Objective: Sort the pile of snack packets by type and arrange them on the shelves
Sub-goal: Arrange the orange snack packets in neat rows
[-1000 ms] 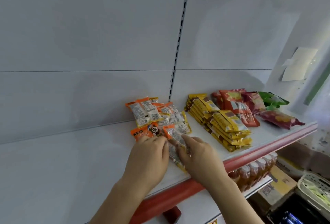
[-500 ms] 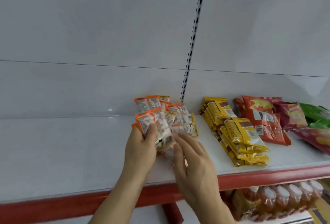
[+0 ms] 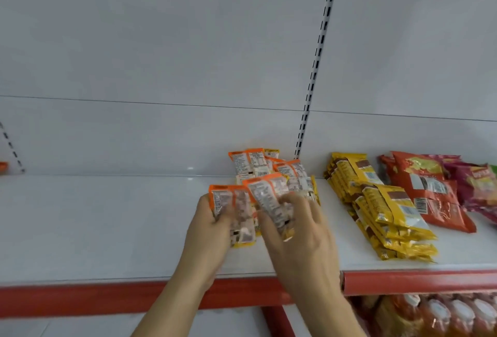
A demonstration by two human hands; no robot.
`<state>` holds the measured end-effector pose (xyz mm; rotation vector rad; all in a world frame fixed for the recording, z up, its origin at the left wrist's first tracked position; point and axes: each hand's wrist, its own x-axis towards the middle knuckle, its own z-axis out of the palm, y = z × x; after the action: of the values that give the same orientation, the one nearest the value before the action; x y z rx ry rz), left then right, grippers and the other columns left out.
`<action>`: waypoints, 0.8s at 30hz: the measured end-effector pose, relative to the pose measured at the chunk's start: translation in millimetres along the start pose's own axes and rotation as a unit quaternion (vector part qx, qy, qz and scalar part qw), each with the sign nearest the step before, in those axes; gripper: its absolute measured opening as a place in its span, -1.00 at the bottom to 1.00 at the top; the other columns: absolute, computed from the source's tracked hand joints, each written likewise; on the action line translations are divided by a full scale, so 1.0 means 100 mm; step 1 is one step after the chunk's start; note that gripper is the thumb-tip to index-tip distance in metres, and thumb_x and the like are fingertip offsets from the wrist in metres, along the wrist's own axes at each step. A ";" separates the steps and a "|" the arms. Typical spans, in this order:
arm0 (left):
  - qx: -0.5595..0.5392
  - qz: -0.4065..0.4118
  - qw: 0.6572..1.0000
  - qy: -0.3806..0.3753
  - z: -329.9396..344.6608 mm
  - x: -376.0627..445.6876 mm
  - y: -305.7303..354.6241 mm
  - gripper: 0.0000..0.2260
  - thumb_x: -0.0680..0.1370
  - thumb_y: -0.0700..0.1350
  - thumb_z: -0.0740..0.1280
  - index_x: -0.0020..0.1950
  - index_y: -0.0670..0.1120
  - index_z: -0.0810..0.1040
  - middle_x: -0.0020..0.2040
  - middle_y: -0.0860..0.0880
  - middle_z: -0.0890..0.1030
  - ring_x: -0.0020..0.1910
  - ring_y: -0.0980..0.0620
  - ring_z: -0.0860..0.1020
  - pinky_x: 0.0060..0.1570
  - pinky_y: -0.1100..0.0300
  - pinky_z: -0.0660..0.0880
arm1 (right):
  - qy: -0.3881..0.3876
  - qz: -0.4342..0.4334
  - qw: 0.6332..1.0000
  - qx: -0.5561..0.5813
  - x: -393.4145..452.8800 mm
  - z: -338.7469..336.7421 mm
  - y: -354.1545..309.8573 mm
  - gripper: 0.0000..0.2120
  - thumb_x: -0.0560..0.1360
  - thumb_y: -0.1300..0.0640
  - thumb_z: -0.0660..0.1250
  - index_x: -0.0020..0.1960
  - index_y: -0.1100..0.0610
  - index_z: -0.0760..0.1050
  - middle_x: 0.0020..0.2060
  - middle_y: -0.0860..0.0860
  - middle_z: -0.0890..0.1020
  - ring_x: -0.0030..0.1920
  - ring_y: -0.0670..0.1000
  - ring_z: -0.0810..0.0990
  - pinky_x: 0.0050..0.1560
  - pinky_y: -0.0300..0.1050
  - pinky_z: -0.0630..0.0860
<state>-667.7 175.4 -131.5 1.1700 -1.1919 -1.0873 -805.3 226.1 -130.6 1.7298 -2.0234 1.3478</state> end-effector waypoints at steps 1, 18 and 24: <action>-0.041 -0.004 0.999 -0.009 0.01 -0.02 0.04 -0.89 0.68 0.07 0.27 0.13 0.11 0.55 -0.04 0.08 0.73 -0.04 0.11 0.70 -0.05 0.08 0.60 | 0.008 -0.019 1.000 0.009 -0.03 0.08 -0.10 -0.60 0.52 -0.31 0.22 0.17 -0.06 0.53 0.00 -0.10 0.56 -0.06 0.01 0.56 -0.17 -0.04 0.52; 0.095 0.085 0.990 -0.063 -0.79 0.39 -0.03 -0.40 0.65 0.00 0.32 0.59 0.25 0.08 0.34 0.03 0.56 0.14 0.20 0.63 -0.03 0.41 0.50 | -0.205 0.121 0.945 -0.223 0.10 0.56 -0.44 -0.35 0.52 -0.33 0.17 0.51 -0.09 0.14 0.32 0.06 0.37 0.29 0.15 0.39 0.18 0.04 0.47; 0.173 0.147 0.971 -0.071 -0.87 0.47 -0.10 -0.53 0.67 -0.02 0.28 0.57 0.16 0.27 0.31 0.18 0.39 0.13 0.45 0.41 0.02 0.65 0.27 | -0.123 0.169 0.969 -0.135 0.04 0.33 -0.51 -0.37 0.46 -0.13 0.35 0.50 -0.13 0.31 0.19 0.02 0.50 0.18 0.11 0.46 0.11 -0.01 0.46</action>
<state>-577.1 134.5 -137.6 1.1412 -1.6585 -0.7645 -749.3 204.3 -121.0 1.5437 -2.5929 0.9042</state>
